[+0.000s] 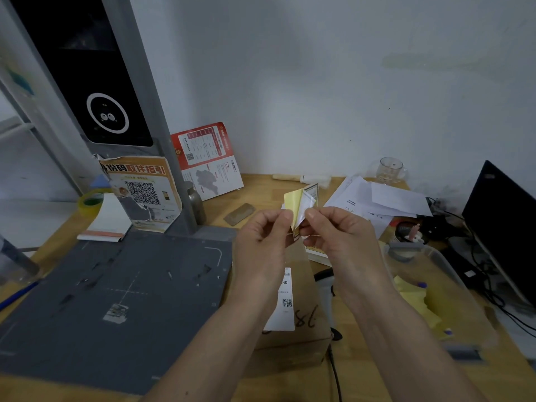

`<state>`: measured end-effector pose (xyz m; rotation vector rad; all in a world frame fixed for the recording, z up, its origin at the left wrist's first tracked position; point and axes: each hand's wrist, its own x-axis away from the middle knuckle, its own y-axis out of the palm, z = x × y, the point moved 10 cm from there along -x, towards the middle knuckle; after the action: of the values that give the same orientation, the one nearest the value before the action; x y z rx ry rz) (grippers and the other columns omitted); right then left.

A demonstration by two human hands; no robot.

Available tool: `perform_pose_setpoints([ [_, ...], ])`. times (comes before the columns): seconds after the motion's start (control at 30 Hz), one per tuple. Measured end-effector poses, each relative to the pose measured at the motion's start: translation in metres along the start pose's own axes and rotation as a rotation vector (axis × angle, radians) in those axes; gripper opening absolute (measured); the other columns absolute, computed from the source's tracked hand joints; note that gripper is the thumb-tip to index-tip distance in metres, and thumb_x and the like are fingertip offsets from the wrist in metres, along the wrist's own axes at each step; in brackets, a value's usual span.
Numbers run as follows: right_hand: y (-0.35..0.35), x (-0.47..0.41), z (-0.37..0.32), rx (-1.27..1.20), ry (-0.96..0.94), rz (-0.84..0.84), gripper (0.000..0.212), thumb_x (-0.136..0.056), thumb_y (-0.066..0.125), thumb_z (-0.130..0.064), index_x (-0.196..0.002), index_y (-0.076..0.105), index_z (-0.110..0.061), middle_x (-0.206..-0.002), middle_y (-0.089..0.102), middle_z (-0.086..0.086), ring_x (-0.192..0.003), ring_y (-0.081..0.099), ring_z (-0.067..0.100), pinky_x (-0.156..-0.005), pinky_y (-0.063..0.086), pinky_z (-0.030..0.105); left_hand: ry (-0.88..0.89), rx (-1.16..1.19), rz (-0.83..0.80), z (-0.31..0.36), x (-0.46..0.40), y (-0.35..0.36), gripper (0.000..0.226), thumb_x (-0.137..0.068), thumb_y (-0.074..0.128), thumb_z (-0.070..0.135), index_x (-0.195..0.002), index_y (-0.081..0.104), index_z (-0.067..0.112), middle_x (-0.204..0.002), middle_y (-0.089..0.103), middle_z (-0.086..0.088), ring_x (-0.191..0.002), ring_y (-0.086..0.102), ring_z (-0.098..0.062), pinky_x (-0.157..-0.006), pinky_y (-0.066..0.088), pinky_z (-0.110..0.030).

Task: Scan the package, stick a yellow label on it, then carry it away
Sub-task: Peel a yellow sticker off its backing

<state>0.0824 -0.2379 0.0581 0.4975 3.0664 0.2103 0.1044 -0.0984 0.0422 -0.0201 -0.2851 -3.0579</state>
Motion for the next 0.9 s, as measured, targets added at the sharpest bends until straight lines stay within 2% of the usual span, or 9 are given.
perform_pose_setpoints([
  [0.1, 0.000, -0.001, 0.003, -0.031, 0.024, -0.010, 0.015, -0.087, 0.063, -0.013, -0.074, 0.071, -0.009, -0.066, 0.068, 0.003, -0.068, 0.062, 0.013, -0.064, 0.052, 0.023, 0.017, -0.065, 0.026, 0.001, -0.001, -0.003, 0.017, -0.092, 0.057, 0.023, -0.079, 0.067, 0.018, -0.086, 0.070, -0.007, -0.085, 0.067, -0.025, -0.086, 0.056, -0.041],
  [0.23, 0.000, -0.003, 0.005, -0.062, 0.046, -0.023, 0.018, -0.087, 0.063, -0.015, -0.072, 0.071, -0.010, -0.066, 0.068, 0.003, -0.069, 0.062, 0.014, -0.064, 0.050, 0.027, 0.038, -0.099, 0.074, 0.005, 0.000, -0.007, 0.019, -0.094, 0.054, 0.023, -0.078, 0.063, 0.017, -0.085, 0.067, -0.012, -0.078, 0.062, -0.023, -0.074, 0.051, -0.034],
  [0.43, 0.005, -0.002, 0.006, -0.105, 0.063, -0.055, 0.029, -0.089, 0.058, -0.031, -0.085, 0.073, -0.007, -0.084, 0.073, 0.009, -0.076, 0.065, 0.017, -0.066, 0.051, 0.029, 0.039, -0.015, 0.083, 0.009, 0.000, -0.007, 0.018, -0.095, 0.053, 0.016, -0.082, 0.064, 0.010, -0.084, 0.068, -0.005, -0.078, 0.064, -0.016, -0.073, 0.057, -0.026],
  [0.53, 0.011, 0.003, 0.000, 0.042, 0.008, -0.094, 0.015, -0.082, 0.069, -0.025, -0.089, 0.072, -0.012, -0.082, 0.072, 0.002, -0.074, 0.066, 0.010, -0.067, 0.052, 0.023, 0.062, -0.018, 0.095, 0.012, -0.001, -0.008, 0.017, -0.094, 0.055, 0.015, -0.082, 0.065, 0.008, -0.076, 0.064, -0.004, -0.071, 0.060, -0.010, -0.069, 0.057, -0.023],
  [0.67, 0.008, 0.003, 0.000, 0.126, -0.020, -0.057, 0.004, -0.081, 0.070, -0.015, -0.082, 0.070, -0.012, -0.072, 0.070, -0.003, -0.063, 0.063, 0.004, -0.059, 0.050, 0.012, 0.086, -0.055, 0.098, 0.015, -0.001, -0.009, 0.016, -0.093, 0.056, 0.016, -0.089, 0.067, 0.005, -0.087, 0.068, -0.016, -0.077, 0.062, -0.017, -0.072, 0.056, -0.025],
  [0.77, 0.001, 0.000, 0.003, 0.124, -0.006, -0.008, 0.008, -0.083, 0.068, -0.019, -0.077, 0.071, -0.015, -0.068, 0.069, -0.004, -0.058, 0.061, 0.004, -0.059, 0.050, 0.012, 0.110, -0.068, 0.096, 0.019, 0.000, -0.010, 0.014, -0.092, 0.057, 0.020, -0.088, 0.068, 0.012, -0.081, 0.067, -0.005, -0.074, 0.059, -0.010, -0.069, 0.052, -0.018],
  [0.9, -0.005, -0.002, 0.006, 0.091, 0.003, 0.024, 0.012, -0.083, 0.068, -0.021, -0.080, 0.073, -0.011, -0.075, 0.073, 0.005, -0.070, 0.068, 0.014, -0.071, 0.056, 0.027, 0.077, -0.088, -0.027, 0.010, 0.012, 0.006, 0.014, -0.086, 0.063, 0.034, -0.092, 0.068, 0.022, -0.083, 0.072, 0.015, -0.079, 0.064, 0.008, -0.066, 0.048, -0.006],
])
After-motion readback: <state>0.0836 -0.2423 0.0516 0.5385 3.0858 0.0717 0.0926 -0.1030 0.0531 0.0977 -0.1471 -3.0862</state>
